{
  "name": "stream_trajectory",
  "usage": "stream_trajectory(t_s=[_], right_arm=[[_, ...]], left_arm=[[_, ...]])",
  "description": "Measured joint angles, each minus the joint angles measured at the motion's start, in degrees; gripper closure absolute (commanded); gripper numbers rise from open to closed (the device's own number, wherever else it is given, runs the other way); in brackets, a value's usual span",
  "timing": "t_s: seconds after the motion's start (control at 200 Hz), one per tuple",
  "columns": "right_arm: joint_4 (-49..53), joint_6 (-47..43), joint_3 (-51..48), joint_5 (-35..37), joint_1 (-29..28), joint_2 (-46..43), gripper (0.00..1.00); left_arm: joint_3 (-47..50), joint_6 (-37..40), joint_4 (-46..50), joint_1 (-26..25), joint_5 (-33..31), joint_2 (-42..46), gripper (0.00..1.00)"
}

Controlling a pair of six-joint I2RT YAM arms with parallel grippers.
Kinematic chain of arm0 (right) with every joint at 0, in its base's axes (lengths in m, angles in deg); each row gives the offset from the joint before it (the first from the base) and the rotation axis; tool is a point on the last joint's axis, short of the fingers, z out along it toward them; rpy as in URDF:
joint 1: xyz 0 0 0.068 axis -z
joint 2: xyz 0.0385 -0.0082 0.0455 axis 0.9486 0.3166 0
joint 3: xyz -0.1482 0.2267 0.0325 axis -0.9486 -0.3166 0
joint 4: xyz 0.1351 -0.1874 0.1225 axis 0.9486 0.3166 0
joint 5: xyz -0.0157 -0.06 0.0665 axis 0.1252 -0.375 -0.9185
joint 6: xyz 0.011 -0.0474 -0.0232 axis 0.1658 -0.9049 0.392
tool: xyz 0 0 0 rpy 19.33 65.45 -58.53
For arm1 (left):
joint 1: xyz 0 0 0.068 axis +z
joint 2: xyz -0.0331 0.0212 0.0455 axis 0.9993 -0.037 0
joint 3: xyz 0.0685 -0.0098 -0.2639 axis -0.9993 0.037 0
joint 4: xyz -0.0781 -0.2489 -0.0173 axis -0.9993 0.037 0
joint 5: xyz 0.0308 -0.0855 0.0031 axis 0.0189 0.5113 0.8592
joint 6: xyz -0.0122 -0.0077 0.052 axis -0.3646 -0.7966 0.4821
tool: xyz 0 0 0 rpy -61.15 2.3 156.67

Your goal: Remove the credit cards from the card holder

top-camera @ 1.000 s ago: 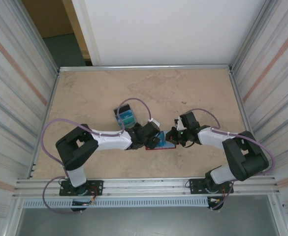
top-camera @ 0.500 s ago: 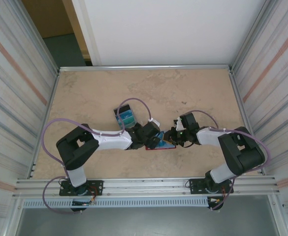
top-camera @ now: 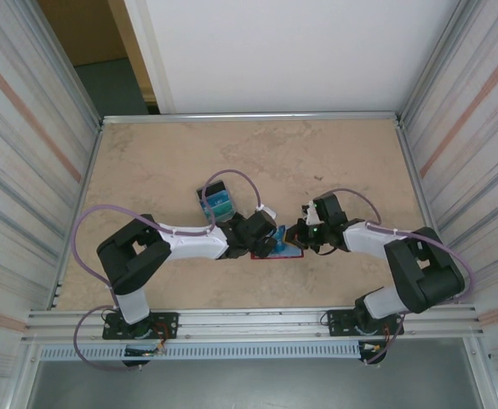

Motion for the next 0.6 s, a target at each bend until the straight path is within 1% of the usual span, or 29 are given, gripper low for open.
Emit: stream_trajectory(t_s=[0.326,0.461,0.601], right_arm=[[10.64,-4.70,1.22,7.10,0.61,-7.56,1.00],[14.40,-6.91,1.25,9.57,0.66,-11.72,1.00],[17.29,-9.31,1.99,10.49,0.66,-16.22,1.00]], left_arm=[[1.18,-0.09,1.64,0.00,0.00,2.36,0.01],[1.57,-0.09,3.08,0.00,-0.04,5.49,0.01],[1.75,-0.04,3.87,0.00,-0.70,11.02,0.01]])
